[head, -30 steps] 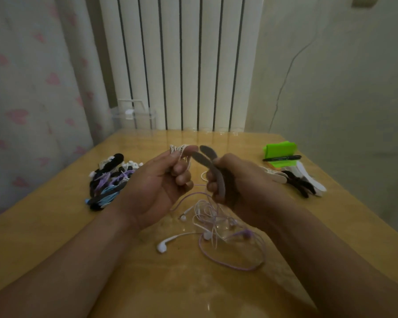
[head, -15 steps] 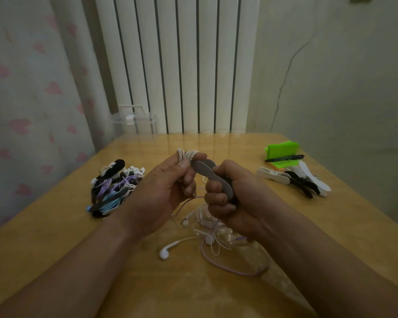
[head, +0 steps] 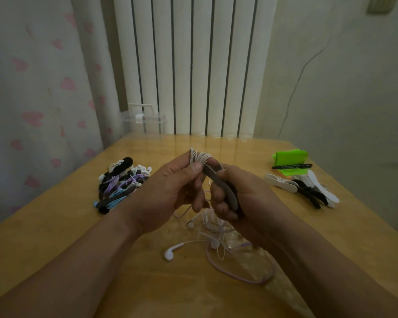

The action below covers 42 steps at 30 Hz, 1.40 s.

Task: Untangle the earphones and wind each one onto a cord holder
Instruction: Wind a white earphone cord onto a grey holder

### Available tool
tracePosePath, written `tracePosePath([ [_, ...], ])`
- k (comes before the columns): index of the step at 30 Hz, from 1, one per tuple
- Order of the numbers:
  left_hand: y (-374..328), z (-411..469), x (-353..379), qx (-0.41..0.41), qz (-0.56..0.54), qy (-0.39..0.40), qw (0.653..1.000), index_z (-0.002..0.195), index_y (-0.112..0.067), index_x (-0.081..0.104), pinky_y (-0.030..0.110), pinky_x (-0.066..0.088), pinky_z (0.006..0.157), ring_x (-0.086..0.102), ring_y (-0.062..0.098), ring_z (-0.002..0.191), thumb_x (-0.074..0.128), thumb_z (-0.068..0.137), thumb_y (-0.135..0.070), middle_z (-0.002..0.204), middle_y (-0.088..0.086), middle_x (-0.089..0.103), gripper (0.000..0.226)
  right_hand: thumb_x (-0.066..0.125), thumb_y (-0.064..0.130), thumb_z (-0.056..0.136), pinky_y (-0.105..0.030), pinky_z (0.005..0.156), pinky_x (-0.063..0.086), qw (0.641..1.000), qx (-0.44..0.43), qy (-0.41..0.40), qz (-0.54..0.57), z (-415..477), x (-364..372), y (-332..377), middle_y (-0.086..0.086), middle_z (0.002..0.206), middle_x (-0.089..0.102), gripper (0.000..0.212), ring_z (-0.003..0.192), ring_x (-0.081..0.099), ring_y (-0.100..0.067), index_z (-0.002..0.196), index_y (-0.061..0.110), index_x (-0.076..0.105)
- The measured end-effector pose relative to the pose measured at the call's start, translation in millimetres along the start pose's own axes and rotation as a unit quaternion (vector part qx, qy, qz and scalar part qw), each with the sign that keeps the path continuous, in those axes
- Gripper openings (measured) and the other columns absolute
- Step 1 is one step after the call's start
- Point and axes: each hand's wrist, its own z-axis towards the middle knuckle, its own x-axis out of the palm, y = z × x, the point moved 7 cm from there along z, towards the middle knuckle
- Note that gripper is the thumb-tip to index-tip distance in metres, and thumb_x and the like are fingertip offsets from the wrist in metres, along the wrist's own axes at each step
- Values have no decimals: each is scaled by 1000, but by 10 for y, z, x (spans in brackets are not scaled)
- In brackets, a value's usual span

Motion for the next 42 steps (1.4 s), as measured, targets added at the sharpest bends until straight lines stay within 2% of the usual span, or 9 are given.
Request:
tracePosePath([
  [7, 22, 18, 60, 18, 54, -52, 997, 88, -15, 53, 44, 34, 54, 44, 31, 54, 38, 113, -28, 65, 15, 49, 32, 32, 15, 106, -25, 48, 35, 998, -5, 65, 3, -10, 146, -39, -12, 65, 62, 31, 56, 55, -19, 100, 1, 59],
  [14, 44, 9, 87, -6, 28, -18, 999, 98, -1, 52, 73, 36, 60, 40, 37, 61, 39, 113, -28, 69, 15, 45, 34, 35, 14, 102, -26, 49, 41, 991, 19, 116, 59, -33, 140, -75, -9, 70, 58, 27, 56, 57, -18, 101, 6, 61],
  [19, 42, 4, 51, -7, 26, -25, 999, 86, -14, 57, 66, 37, 60, 35, 50, 57, 39, 112, -29, 74, 17, 39, 35, 38, 14, 102, -22, 46, 38, 993, 23, 88, 80, -11, 142, -118, -6, 66, 55, 47, 51, 54, -15, 75, 16, 76],
  [22, 4, 4, 40, -4, 0, -26, 1000, 87, -12, 58, 42, 34, 52, 30, 25, 46, 35, 112, -23, 69, 13, 34, 36, 37, 14, 103, -23, 47, 39, 994, 22, 88, 66, -11, 131, -114, -5, 66, 54, 51, 51, 53, -15, 73, 21, 78],
  [24, -1, 0, 50, -14, -10, -3, 1000, 87, -10, 55, 33, 35, 51, 27, 18, 48, 34, 112, -21, 69, 14, 31, 34, 36, 12, 103, -26, 48, 39, 993, 26, 94, 61, -33, 132, -109, -8, 67, 55, 46, 51, 56, -17, 80, 19, 76],
  [29, 25, 8, 34, -40, -32, 8, 999, 100, -8, 54, 31, 39, 49, 26, 16, 46, 34, 110, -20, 66, 4, 32, 25, 34, 9, 102, -30, 50, 31, 998, -6, 62, 29, -50, 159, -76, -9, 63, 53, 27, 49, 54, -16, 97, 11, 61],
  [36, 32, 12, 21, -69, -27, 2, 997, 68, -24, 65, 32, 39, 50, 26, 17, 43, 37, 109, -24, 67, 13, 30, 49, 39, 10, 102, -27, 49, 33, 999, -5, 18, 31, -15, 134, -125, -5, 59, 53, 24, 48, 50, -16, 86, 8, 57],
  [40, 15, 6, 64, -71, -33, -11, 997, 64, -24, 63, 32, 43, 50, 30, 17, 40, 35, 108, -20, 63, 8, 35, 53, 40, 13, 99, -23, 44, 35, 996, 41, 16, 79, -3, 97, -198, -5, 60, 49, 16, 46, 45, -15, 95, 9, 55],
  [42, 15, 12, 79, -59, -18, -35, 997, 60, -26, 63, 32, 45, 49, 32, 21, 39, 34, 109, -18, 62, 16, 35, 57, 39, 14, 98, -22, 42, 34, 995, 45, 15, 85, -5, 85, -200, -4, 59, 48, 24, 45, 44, -15, 88, 11, 61],
])
